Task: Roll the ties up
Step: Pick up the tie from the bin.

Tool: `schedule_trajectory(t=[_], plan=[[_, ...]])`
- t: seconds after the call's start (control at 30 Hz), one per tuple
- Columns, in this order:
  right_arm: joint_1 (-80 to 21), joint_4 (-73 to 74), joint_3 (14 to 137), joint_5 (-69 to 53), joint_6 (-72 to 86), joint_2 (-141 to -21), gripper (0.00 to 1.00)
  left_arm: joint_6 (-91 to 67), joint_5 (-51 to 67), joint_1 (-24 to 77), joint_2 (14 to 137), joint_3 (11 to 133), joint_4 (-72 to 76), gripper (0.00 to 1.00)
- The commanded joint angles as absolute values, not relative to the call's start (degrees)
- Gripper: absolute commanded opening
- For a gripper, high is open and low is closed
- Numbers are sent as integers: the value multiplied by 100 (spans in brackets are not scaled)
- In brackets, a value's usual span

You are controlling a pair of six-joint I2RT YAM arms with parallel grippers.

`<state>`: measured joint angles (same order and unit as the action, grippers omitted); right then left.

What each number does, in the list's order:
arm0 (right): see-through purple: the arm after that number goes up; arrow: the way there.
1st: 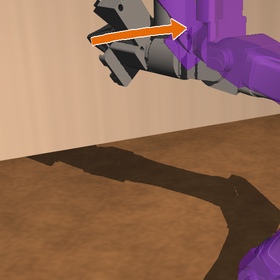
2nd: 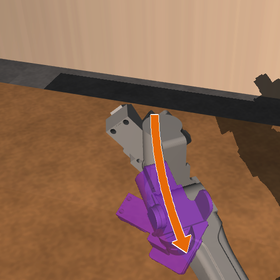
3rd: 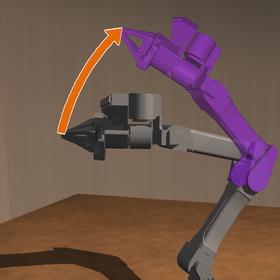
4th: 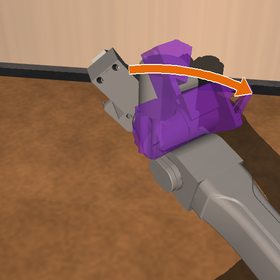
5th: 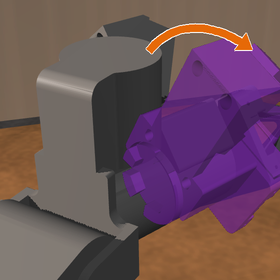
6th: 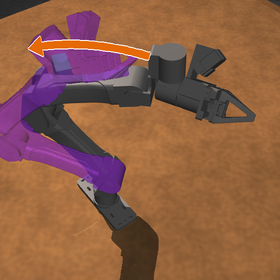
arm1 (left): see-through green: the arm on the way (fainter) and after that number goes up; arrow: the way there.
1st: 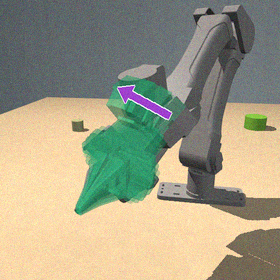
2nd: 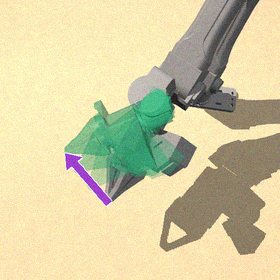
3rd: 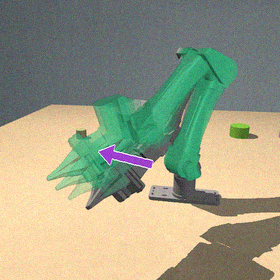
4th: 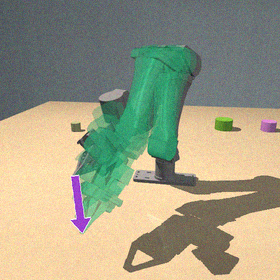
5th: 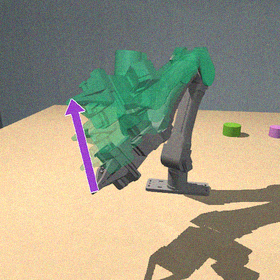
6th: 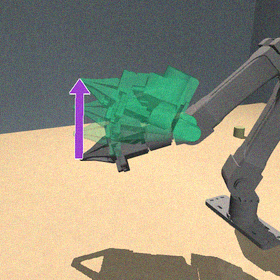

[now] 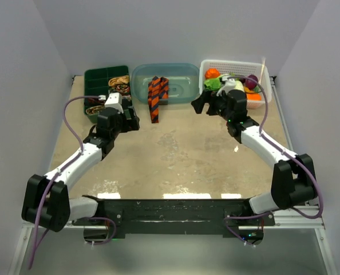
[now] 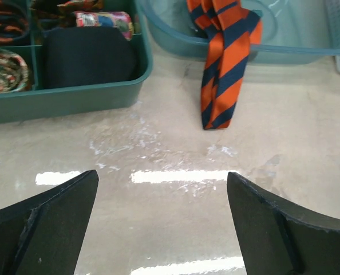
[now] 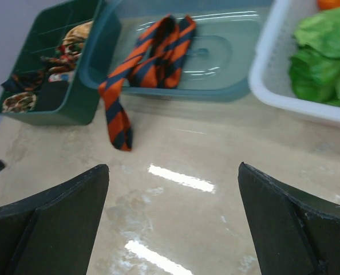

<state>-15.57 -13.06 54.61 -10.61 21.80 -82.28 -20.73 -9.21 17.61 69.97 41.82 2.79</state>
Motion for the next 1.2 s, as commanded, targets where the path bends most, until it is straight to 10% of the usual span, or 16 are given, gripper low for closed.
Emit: schedule_trajectory(t=[0.0, 0.37, 0.63, 1.17], plan=[[-2222, -1169, 6038, -1239, 1960, -8560, 99, -2373, 260, 1688, 7601, 4570, 966, 100], [-2470, -879, 6161, -1090, 1925, -8614, 99, -2654, 1748, 1670, 9772, 5642, 1607, 100], [-2470, -773, 5845, -949, 1890, -8306, 99, -2733, 1942, 1661, 10862, 6196, 1995, 74], [-2461, -615, 5704, -773, 1767, -8227, 99, -2830, 1450, 1582, 11593, 6486, 2162, 67]])
